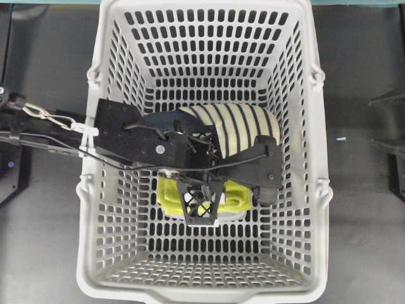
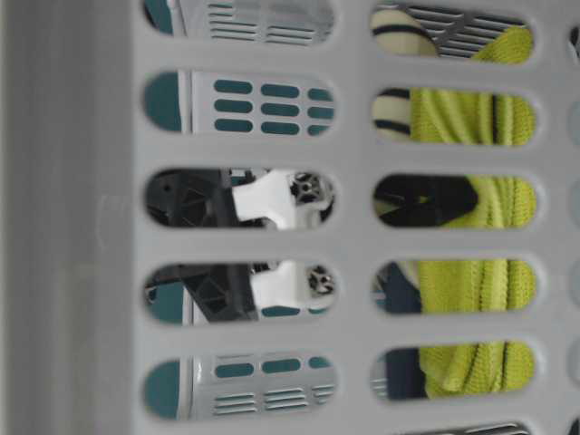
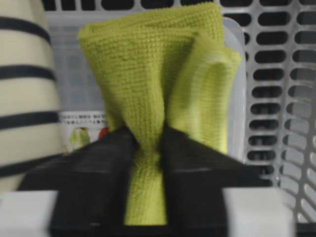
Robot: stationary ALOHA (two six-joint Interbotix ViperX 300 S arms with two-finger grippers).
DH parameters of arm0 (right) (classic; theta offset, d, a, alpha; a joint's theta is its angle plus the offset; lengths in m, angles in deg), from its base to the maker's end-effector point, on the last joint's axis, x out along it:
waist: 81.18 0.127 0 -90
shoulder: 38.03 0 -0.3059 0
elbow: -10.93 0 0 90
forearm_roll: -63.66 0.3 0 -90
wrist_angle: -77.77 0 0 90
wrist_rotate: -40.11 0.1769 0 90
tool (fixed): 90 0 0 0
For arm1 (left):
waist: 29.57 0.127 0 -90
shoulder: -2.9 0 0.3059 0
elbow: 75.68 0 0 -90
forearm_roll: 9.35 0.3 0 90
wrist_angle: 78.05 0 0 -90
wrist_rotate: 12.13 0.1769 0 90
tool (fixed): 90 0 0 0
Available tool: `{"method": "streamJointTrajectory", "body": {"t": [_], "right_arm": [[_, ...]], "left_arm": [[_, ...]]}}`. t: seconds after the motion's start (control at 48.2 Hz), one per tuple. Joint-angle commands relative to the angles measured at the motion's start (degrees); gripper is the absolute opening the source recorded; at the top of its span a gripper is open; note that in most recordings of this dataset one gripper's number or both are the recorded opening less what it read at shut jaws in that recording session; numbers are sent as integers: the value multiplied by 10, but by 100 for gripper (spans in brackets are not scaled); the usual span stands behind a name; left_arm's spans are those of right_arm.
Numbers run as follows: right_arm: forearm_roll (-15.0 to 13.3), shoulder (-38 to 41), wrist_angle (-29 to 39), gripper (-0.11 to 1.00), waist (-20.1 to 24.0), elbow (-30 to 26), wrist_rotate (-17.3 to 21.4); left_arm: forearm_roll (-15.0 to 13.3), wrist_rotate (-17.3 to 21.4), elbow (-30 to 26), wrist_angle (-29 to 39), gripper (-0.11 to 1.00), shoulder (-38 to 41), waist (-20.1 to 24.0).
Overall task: Pick up the yellow cloth from the shopping basket with the left arm.
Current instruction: 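Close the left gripper on the yellow-green cloth, then lift the gripped cloth upward out of the basket with the left gripper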
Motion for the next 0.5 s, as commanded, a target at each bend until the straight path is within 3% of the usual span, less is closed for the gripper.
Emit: {"method": "streamJointTrajectory", "body": {"t": [0.0, 0.187, 0.478], "right_arm": [[2, -2, -3, 73, -1, -8, 0], [2, -5, -3, 73, -1, -8, 1], [2, -7, -3, 73, -1, -9, 1]], "left_arm": [[2, 4, -25, 7, 9, -22, -2], [3, 4, -98, 76, 6, -34, -3], [2, 4, -316, 274, 6, -30, -2]]}}
